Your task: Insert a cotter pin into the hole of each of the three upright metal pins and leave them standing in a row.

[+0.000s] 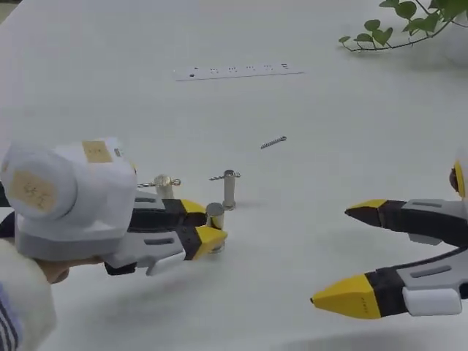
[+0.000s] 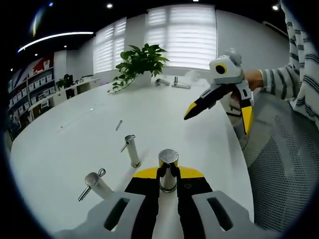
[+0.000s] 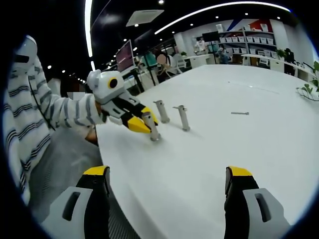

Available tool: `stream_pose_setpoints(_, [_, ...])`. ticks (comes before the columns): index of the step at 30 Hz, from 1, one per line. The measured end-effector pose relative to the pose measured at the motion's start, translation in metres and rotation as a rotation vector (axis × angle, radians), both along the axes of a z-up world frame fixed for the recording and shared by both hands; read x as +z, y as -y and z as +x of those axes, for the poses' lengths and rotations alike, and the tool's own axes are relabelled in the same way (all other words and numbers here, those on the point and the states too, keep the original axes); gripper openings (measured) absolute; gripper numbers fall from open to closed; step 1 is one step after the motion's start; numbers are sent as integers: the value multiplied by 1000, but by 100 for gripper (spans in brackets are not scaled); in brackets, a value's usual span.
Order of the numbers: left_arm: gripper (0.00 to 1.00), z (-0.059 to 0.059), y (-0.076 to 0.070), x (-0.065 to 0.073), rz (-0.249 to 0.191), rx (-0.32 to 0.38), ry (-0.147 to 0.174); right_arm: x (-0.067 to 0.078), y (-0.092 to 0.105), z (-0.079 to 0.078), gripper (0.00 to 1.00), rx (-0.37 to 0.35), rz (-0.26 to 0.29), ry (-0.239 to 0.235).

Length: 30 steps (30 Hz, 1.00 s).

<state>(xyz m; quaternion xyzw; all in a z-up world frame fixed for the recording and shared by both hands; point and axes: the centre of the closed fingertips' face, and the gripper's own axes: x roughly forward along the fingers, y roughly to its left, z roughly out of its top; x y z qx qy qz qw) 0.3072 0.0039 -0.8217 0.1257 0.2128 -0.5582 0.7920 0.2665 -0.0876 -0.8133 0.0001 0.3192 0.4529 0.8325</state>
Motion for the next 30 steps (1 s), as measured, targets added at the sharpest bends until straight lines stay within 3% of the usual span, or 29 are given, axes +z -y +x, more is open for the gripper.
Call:
stream_pose_setpoints(12, [10,-2,1,-12,-24,-3,-11,-3,0,-2,98,-3,-9,-22])
stream_pose_setpoints(19, [11,-3,0,-11,-49,-5,-15,-2,0,-1,98,4,-12,-16])
stream_pose_setpoints(22, [11,-2,0,-11,-66,15,-35,-2,-1,-2,98,4,-8,-16])
stream_pose_setpoints(27, [11,-3,1,-11,-63,8,-21,-2,-1,-3,98,7,-10,-20])
stream_pose_setpoints(30, [12,-4,1,-11,-71,14,-31,-1,-2,-4,98,9,-7,-21])
